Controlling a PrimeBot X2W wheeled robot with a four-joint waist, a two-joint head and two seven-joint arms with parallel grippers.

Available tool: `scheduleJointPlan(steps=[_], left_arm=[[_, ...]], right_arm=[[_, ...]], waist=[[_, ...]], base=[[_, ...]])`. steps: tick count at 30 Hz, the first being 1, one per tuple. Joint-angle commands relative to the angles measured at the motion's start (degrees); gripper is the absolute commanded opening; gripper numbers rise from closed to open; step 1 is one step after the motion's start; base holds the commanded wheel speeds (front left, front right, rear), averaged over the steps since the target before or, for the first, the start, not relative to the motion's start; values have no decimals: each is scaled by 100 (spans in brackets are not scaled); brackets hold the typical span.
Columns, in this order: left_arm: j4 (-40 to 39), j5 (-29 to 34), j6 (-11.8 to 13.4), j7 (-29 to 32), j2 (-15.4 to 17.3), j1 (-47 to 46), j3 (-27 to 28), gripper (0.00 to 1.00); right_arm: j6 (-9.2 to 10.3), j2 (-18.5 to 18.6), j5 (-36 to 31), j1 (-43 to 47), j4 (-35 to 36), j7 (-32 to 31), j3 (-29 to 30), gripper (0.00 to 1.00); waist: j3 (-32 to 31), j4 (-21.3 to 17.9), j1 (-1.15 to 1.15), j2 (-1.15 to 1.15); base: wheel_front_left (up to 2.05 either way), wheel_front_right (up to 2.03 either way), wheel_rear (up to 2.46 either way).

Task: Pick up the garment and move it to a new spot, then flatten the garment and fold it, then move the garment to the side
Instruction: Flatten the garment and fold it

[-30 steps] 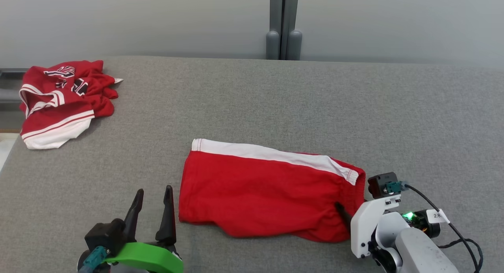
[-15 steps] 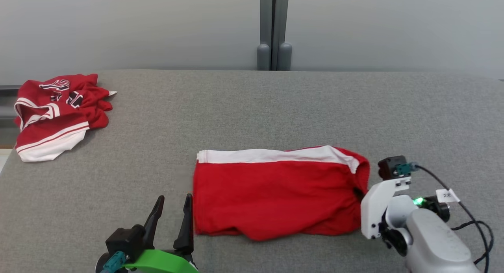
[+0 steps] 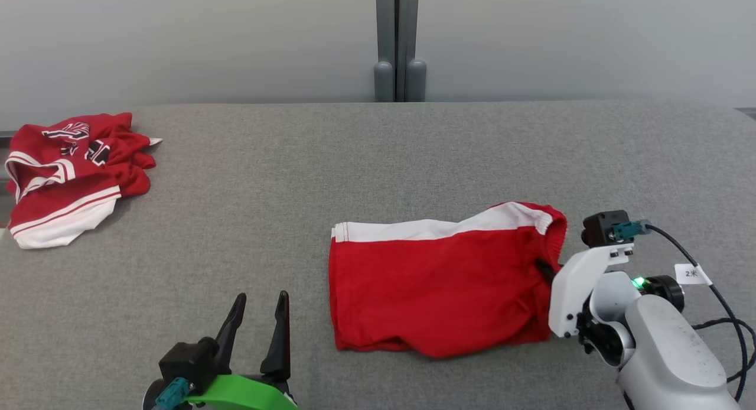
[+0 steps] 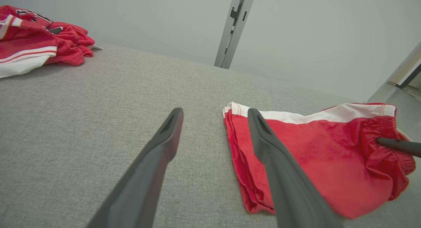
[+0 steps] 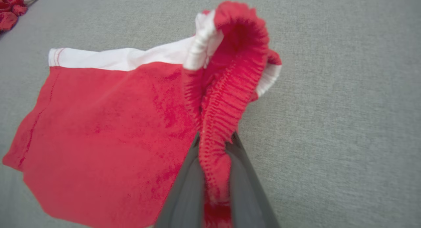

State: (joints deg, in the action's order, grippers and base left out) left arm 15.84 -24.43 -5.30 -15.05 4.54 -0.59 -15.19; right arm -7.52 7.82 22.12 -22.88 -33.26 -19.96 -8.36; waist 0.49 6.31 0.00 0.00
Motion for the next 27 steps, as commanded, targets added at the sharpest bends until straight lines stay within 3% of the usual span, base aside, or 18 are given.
scheduleJointPlan(steps=[1, 12, 18, 24, 25, 27], left_arm=[[12, 55, -25, -17, -6, 27, -4, 100], [-136, 137, -72, -18, 10, -125, 120, 100], [-198, 169, -81, -16, -50, -191, 113, 100], [-154, 164, -116, -11, -86, -241, 112, 100], [-141, 157, -124, -11, -91, -247, 112, 100], [-122, 150, -124, -11, -97, -253, 118, 100]], right_arm=[[7, -40, 109, 72, 160, -55, -82, 0], [7, -460, 1033, -153, 1108, -358, -900, 0], [5, -481, 1691, -417, 891, -69, -1542, 0], [5, -478, 2190, -725, 138, 383, -2067, 0], [5, -478, 2248, -783, -43, 472, -2135, 7], [5, -482, 2346, -888, -334, 615, -2279, 44]], waist=[[13, 17, 0, 0], [115, 269, 0, 0], [201, 574, 0, 0], [269, 886, 0, 0], [284, 936, 0, 0], [304, 998, 0, 0]], base=[[0, 0, 0], [0, 0, 0], [0, 0, 0], [0, 0, 0], [0, 0, 0], [0, 0, 0]])
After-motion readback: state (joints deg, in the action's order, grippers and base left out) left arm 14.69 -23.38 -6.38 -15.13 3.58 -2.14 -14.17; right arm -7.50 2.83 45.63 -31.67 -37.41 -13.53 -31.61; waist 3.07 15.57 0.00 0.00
